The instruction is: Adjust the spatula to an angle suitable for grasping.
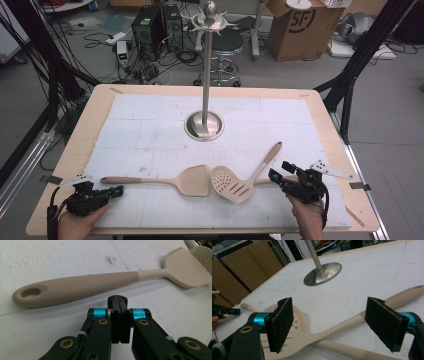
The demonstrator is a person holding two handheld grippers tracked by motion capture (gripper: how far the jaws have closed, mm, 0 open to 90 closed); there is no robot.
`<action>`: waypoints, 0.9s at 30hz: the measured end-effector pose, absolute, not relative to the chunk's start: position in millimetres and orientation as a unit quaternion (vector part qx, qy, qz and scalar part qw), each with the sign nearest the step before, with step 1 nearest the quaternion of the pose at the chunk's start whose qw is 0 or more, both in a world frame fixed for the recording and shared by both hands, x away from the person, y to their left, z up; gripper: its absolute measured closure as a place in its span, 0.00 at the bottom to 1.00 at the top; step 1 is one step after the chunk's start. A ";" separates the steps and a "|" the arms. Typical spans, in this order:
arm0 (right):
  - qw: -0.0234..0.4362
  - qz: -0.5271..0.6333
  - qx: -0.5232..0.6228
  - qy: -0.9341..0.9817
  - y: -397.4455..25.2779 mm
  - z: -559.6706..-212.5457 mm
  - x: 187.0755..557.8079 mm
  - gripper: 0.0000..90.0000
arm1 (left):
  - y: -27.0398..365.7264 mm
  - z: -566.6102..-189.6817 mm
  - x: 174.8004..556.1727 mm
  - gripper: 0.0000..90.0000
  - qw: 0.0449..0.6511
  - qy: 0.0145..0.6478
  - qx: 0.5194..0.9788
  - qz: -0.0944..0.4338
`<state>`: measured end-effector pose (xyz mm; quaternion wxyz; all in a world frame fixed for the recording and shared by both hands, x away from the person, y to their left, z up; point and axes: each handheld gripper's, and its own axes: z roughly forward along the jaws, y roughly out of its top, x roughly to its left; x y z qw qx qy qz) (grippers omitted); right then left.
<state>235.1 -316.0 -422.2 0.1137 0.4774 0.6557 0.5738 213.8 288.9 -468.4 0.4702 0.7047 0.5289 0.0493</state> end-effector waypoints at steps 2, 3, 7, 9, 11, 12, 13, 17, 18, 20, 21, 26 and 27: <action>0.114 0.573 0.478 0.656 -316.1 -422.4 235.0 0.24 | 287.2 -468.2 217.1 1.00 0.462 0.531 0.709 0.051; 0.114 0.573 0.478 0.656 -316.3 -422.4 234.8 0.24 | 286.7 -468.4 219.0 1.00 0.459 0.531 0.710 0.052; 0.116 0.574 0.479 0.654 -317.2 -421.9 233.7 0.24 | 286.2 -468.4 224.7 1.00 0.460 0.534 0.708 0.049; 0.114 0.573 0.480 0.654 -317.8 -421.6 233.2 0.24 | 286.0 -468.2 228.2 1.00 0.458 0.534 0.709 0.052; 0.116 0.574 0.480 0.653 -318.0 -421.8 233.2 0.24 | 285.5 -468.3 232.0 1.00 0.459 0.536 0.707 0.053; 0.117 0.574 0.479 0.653 -318.0 -421.7 233.2 0.24 | 285.6 -468.1 233.9 1.00 0.456 0.534 0.709 0.055; 0.117 0.574 0.479 0.654 -318.0 -421.7 233.1 0.25 | 284.5 -467.4 237.9 1.00 0.454 0.537 0.708 0.057; 0.115 0.573 0.479 0.655 -317.4 -421.6 233.2 0.25 | 283.2 -467.5 244.6 1.00 0.454 0.540 0.706 0.059; 0.115 0.574 0.478 0.655 -317.3 -421.8 233.4 0.25 | 283.0 -467.6 246.8 1.00 0.453 0.541 0.706 0.058; 0.117 0.573 0.478 0.655 -317.2 -421.9 233.6 0.25 | 281.6 -468.1 253.3 1.00 0.455 0.544 0.703 0.054; 0.117 0.573 0.478 0.655 -317.2 -422.0 233.7 0.25 | 281.3 -468.2 255.3 1.00 0.455 0.542 0.705 0.053; 0.118 0.572 0.477 0.657 -317.6 -421.8 233.7 0.25 | 275.3 -468.8 265.5 1.00 0.456 0.543 0.704 0.045; 0.117 0.572 0.478 0.657 -317.4 -421.8 233.5 0.25 | 273.8 -468.8 267.7 1.00 0.456 0.542 0.704 0.044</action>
